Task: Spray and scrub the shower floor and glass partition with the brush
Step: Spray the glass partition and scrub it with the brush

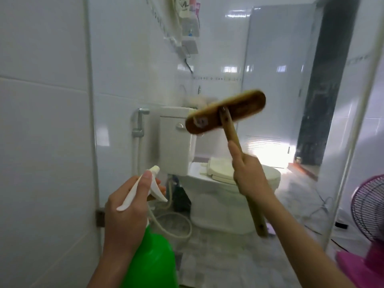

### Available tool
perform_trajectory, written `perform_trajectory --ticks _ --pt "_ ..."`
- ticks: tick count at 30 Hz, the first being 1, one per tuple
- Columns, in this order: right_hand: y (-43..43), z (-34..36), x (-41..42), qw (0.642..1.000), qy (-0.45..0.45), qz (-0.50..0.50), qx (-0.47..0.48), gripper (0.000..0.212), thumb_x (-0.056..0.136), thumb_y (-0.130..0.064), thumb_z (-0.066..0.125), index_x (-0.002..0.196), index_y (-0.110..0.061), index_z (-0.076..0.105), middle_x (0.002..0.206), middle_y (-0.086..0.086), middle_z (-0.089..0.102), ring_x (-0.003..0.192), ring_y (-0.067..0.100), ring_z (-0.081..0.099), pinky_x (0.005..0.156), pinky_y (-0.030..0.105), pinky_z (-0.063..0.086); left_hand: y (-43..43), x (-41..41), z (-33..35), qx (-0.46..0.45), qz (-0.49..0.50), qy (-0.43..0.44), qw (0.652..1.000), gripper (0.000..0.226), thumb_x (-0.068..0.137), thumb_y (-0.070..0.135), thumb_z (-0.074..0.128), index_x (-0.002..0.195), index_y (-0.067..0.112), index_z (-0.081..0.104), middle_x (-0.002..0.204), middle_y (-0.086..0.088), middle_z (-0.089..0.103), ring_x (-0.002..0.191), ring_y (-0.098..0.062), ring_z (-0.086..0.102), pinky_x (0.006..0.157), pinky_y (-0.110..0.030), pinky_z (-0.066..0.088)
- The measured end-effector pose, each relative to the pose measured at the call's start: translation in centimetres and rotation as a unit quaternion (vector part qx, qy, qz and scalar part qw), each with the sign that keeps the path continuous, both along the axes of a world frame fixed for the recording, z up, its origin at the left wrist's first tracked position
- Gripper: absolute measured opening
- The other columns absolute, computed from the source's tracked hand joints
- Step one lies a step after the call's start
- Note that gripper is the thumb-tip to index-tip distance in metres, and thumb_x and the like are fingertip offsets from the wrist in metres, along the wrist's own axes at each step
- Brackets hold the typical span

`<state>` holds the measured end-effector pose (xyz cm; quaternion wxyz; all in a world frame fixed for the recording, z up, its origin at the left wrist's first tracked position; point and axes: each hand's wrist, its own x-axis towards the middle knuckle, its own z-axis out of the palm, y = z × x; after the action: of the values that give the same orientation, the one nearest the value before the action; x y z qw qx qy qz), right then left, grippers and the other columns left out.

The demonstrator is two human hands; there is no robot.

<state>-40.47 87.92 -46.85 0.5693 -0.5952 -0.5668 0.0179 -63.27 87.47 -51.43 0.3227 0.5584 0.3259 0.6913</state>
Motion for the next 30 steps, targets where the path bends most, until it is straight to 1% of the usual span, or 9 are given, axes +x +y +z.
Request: perform_trajectory --ticks 5,10,13,16,18,21,25,27,30 --pt "-5.8 -12.2 5.6 0.984 0.118 -0.116 -0.059 0.06 0.084 -0.07 0.033 0.058 -0.022 0.057 0.048 -0.006 0.05 0.055 0.016 0.05 0.053 0.024 0.037 -0.5 3.0 0.1 -0.006 -0.048 -0.004 0.999 0.03 0.098 0.025 0.056 0.076 0.023 0.076 0.072 0.004 0.077 0.072 -0.01 0.074 0.064 -0.01 0.052" --pt "-3.2 -1.2 5.5 0.999 0.024 -0.033 -0.016 0.053 0.093 -0.057 0.034 0.059 -0.017 0.043 0.046 -0.006 0.041 0.039 0.006 0.039 0.045 0.023 0.039 -1.2 6.5 1.4 0.002 -0.069 0.029 0.997 0.031 0.099 0.027 0.055 0.075 0.026 0.075 0.071 0.011 0.076 0.073 -0.01 0.073 0.06 -0.009 0.05" --pt "-2.7 3.5 7.7 1.0 -0.015 -0.021 -0.014 0.054 0.092 -0.06 0.035 0.061 -0.017 0.044 0.049 -0.004 0.041 0.038 0.006 0.038 0.043 0.02 0.04 -1.5 8.7 3.5 0.006 -0.084 0.016 0.996 0.032 0.1 0.03 0.056 0.073 0.027 0.074 0.069 0.009 0.076 0.071 -0.011 0.074 0.07 -0.026 0.058" --pt "-5.9 -0.5 12.2 0.996 -0.073 -0.043 -0.04 0.058 0.089 -0.062 0.034 0.057 -0.015 0.046 0.043 -0.008 0.042 0.037 0.004 0.041 0.045 0.014 0.039 -2.1 11.0 5.0 0.025 -0.092 0.028 0.995 0.034 0.099 0.034 0.057 0.071 0.028 0.074 0.069 0.007 0.076 0.071 -0.013 0.074 0.082 -0.04 0.058" --pt "-9.0 -6.2 15.2 0.992 -0.074 -0.065 -0.084 0.065 0.085 -0.073 0.032 0.054 -0.017 0.047 0.038 -0.007 0.044 0.037 0.003 0.043 0.042 0.012 0.035 -2.4 12.2 5.5 0.041 -0.102 0.031 0.993 0.033 0.099 0.033 0.057 0.072 0.026 0.074 0.07 0.004 0.076 0.071 -0.013 0.075 0.081 -0.039 0.058" --pt "-11.4 -11.1 17.8 0.986 -0.066 -0.09 -0.124 0.066 0.078 -0.079 0.032 0.054 -0.02 0.047 0.042 -0.006 0.044 0.039 0.003 0.039 0.048 0.026 0.037 -2.8 14.0 5.4 0.052 -0.109 0.045 0.992 0.033 0.1 0.036 0.055 0.075 0.024 0.074 0.072 0.005 0.077 0.072 -0.011 0.075 0.073 -0.029 0.056" --pt "-9.0 -3.2 17.0 0.995 -0.067 -0.056 -0.056 0.056 0.085 -0.063 0.031 0.059 -0.015 0.043 0.046 -0.005 0.039 0.034 0.004 0.037 0.039 0.02 0.036 -3.4 16.1 4.6 0.035 -0.118 0.031 0.992 0.035 0.099 0.04 0.055 0.078 0.022 0.075 0.072 0.002 0.077 0.073 -0.014 0.075 0.067 -0.035 0.054" --pt "-8.5 1.6 16.8 0.999 0.009 -0.022 -0.026 0.053 0.091 -0.06 0.036 0.059 -0.017 0.038 0.05 -0.001 0.036 0.037 0.008 0.035 0.039 0.02 0.035 -3.5 17.0 3.9 0.019 -0.119 0.017 0.993 0.035 0.1 0.039 0.056 0.076 0.024 0.077 0.073 -0.001 0.077 0.076 -0.018 0.076 0.075 -0.043 0.058" --pt "-9.1 -0.8 18.3 0.999 0.037 -0.016 -0.018 0.056 0.089 -0.063 0.036 0.058 -0.017 0.038 0.049 0.001 0.034 0.037 0.009 0.033 0.04 0.021 0.033 -3.7 17.8 2.7 -0.001 -0.124 -0.015 0.992 0.038 0.1 0.036 0.057 0.069 0.031 0.079 0.076 -0.003 0.078 0.078 -0.023 0.076 0.087 -0.048 0.058"
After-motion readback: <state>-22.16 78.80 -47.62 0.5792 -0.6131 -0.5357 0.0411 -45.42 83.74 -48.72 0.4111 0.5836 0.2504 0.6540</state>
